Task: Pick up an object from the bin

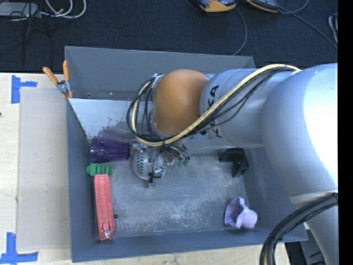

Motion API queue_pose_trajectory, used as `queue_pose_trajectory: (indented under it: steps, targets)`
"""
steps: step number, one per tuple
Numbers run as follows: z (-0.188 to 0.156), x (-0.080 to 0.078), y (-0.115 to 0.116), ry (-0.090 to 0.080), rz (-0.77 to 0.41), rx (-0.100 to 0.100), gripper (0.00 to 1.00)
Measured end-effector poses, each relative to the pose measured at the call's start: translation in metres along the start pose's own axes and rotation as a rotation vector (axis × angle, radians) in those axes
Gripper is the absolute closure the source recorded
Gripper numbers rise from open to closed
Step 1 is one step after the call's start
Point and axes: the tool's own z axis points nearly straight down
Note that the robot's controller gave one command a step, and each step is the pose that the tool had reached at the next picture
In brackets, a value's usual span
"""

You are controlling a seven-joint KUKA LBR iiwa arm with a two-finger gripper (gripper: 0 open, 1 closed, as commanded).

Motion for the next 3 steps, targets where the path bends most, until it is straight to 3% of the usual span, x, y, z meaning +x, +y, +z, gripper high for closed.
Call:
queue_pose_trajectory:
  steps: [3]
  targets:
    - [-0.021, 0.002, 0.0, 0.005, 0.001, 0.0, 1.0]
